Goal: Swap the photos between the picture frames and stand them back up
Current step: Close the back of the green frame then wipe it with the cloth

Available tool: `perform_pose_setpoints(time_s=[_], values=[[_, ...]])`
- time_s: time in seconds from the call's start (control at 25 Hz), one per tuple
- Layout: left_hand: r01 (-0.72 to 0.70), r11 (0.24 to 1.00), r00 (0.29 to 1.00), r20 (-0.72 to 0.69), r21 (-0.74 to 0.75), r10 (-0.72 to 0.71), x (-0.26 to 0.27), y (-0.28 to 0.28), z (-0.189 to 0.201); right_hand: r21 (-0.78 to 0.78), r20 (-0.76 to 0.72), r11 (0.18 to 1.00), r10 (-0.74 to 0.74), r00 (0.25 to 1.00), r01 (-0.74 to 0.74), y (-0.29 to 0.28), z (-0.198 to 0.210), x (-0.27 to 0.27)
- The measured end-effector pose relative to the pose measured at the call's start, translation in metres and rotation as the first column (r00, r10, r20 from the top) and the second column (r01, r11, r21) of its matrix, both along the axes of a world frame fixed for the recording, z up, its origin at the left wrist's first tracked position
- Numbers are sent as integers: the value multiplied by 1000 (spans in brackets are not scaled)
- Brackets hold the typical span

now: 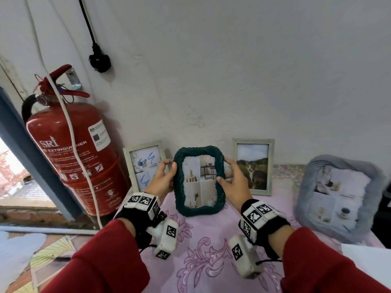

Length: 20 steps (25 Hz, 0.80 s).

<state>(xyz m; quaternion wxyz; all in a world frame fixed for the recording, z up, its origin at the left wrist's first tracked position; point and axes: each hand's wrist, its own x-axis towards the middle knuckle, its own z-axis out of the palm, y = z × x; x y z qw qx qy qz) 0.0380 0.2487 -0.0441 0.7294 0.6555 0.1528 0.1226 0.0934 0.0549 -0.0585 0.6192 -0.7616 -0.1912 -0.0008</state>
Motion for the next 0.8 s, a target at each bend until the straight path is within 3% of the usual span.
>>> perform_pose_setpoints(time_s=[0.56, 0.8], values=[[-18, 1000, 997, -72, 17, 19, -26, -1, -14, -116, -19, 992, 48, 999, -50, -8, -3, -25], [-72, 993, 995, -64, 89, 77, -26, -5, -10, -144, -17, 988, 47, 999, -48, -12, -1, -31]])
